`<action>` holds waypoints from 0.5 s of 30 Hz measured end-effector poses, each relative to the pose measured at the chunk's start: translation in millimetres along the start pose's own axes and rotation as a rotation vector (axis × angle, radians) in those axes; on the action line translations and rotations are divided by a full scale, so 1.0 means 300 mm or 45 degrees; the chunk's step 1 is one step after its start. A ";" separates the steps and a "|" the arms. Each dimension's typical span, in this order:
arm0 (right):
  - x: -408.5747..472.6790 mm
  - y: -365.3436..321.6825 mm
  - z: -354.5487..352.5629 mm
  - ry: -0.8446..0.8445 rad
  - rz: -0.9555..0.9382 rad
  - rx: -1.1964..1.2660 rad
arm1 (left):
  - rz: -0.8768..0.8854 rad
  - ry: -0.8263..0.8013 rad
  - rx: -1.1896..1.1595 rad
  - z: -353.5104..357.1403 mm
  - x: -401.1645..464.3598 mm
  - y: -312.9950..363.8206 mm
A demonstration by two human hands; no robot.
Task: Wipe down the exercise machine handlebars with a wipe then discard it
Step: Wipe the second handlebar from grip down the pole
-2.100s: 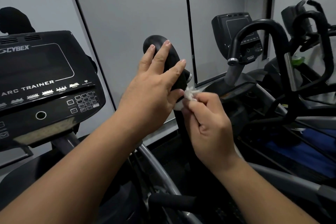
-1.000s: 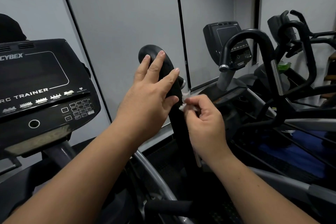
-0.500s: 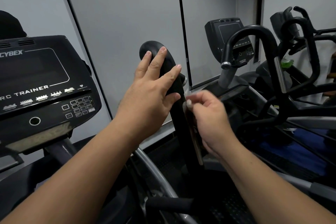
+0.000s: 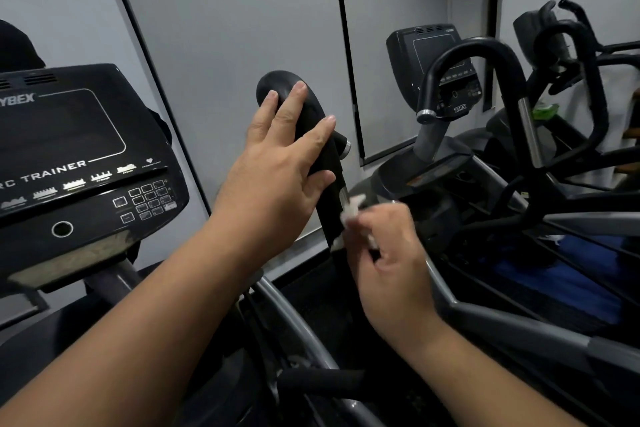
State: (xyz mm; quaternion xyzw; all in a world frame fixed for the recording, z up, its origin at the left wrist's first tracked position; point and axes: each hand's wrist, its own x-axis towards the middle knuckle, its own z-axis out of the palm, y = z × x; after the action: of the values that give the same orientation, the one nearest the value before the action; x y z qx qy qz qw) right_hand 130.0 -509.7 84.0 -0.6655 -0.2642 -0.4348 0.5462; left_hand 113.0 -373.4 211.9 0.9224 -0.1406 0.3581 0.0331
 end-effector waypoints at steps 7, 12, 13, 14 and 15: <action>0.036 0.019 0.027 0.017 -0.243 -0.120 | 0.000 -0.014 0.006 -0.011 0.000 0.007; -0.061 0.047 0.015 -0.002 -0.294 -0.297 | 0.018 -0.028 -0.003 -0.030 0.003 -0.008; -0.060 0.048 0.015 -0.013 -0.299 -0.320 | 0.024 -0.018 -0.001 -0.029 0.004 -0.010; -0.036 0.041 0.022 -0.013 -0.308 -0.346 | 0.033 -0.005 0.007 -0.024 0.005 -0.012; 0.003 0.027 0.035 -0.005 -0.322 -0.377 | 0.044 0.012 0.014 -0.020 0.005 -0.014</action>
State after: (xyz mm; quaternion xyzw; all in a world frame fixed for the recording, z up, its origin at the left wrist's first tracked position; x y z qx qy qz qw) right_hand 140.4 -501.8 80.5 -0.7010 -0.2799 -0.5329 0.3826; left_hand 111.4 -368.7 217.5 0.9183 -0.1544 0.3638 0.0226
